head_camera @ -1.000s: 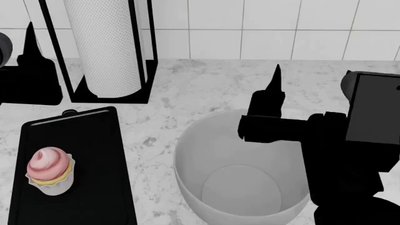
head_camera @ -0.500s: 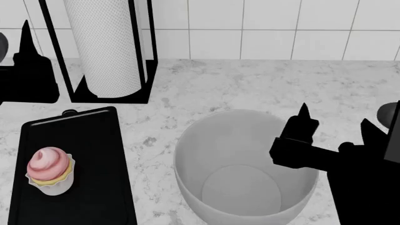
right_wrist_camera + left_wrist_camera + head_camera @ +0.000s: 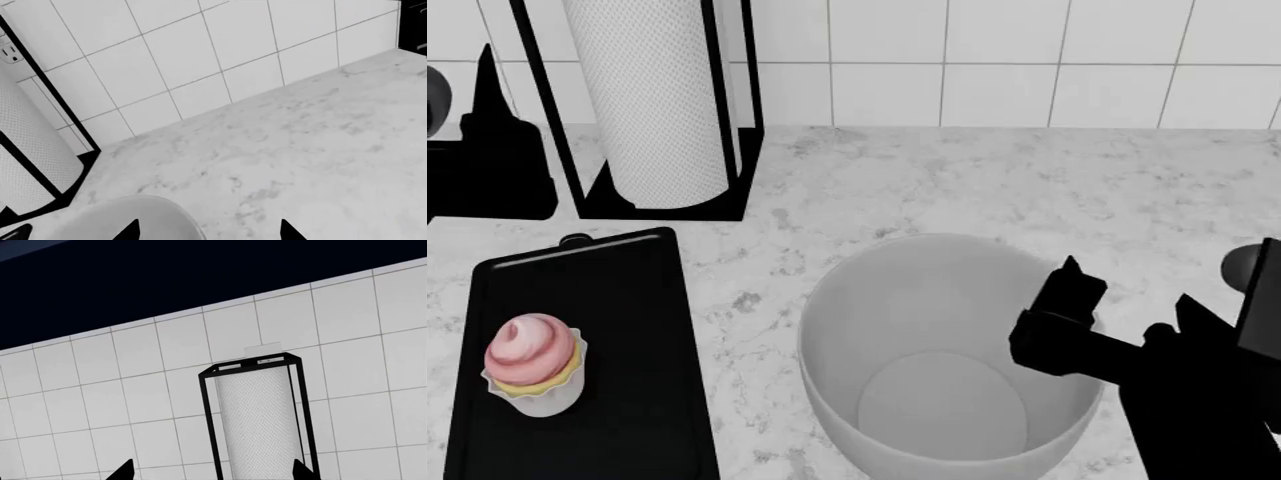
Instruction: Move the fresh-baked cupcake off the tray onto the counter, and place the bowl used for mixing into the sink.
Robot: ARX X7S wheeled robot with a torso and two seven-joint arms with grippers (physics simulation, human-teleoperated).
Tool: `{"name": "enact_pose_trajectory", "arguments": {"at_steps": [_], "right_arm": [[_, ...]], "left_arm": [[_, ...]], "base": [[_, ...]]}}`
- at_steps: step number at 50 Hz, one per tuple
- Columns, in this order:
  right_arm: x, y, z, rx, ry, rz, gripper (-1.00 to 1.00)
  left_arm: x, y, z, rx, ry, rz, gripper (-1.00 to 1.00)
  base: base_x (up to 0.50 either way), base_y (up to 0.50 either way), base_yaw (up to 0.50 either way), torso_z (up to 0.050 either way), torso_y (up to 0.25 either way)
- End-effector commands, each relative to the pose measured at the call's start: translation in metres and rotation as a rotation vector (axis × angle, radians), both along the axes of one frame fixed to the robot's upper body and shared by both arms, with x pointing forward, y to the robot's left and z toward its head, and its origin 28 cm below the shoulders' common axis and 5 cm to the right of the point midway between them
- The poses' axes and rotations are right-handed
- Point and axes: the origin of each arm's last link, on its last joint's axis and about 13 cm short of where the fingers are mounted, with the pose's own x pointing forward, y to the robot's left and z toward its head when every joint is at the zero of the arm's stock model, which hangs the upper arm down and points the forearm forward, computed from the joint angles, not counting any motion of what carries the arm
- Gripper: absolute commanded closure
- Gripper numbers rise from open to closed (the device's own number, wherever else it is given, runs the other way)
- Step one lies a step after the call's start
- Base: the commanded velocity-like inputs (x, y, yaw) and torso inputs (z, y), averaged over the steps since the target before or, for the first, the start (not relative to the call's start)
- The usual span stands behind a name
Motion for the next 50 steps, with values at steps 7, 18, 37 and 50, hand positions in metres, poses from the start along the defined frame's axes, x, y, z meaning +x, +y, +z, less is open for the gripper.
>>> {"name": "enact_pose_trajectory", "arguments": {"at_steps": [7,18,37,50], "right_arm": [[0.009,0.001,-0.014,0.026,0.056,0.023,-1.00],[0.011,0.001,-0.018,0.033,0.075,0.019,-1.00],[0.017,0.000,-0.031,0.045,0.120,0.040,-1.00],[0.014,0.001,-0.028,0.045,0.097,0.035,1.00]], "left_arm": [[0.003,0.000,0.000,-0.002,0.008,0.004,-1.00],[0.002,0.000,0.000,-0.005,0.008,0.006,-1.00],[0.003,0.000,-0.001,-0.003,0.009,0.008,-1.00],[0.004,0.000,-0.001,-0.006,0.012,0.009,-1.00]], "base": [[0.00,0.00,0.00,0.000,0.000],[0.00,0.00,0.00,0.000,0.000],[0.00,0.00,0.00,0.000,0.000],[0.00,0.00,0.00,0.000,0.000]]}}
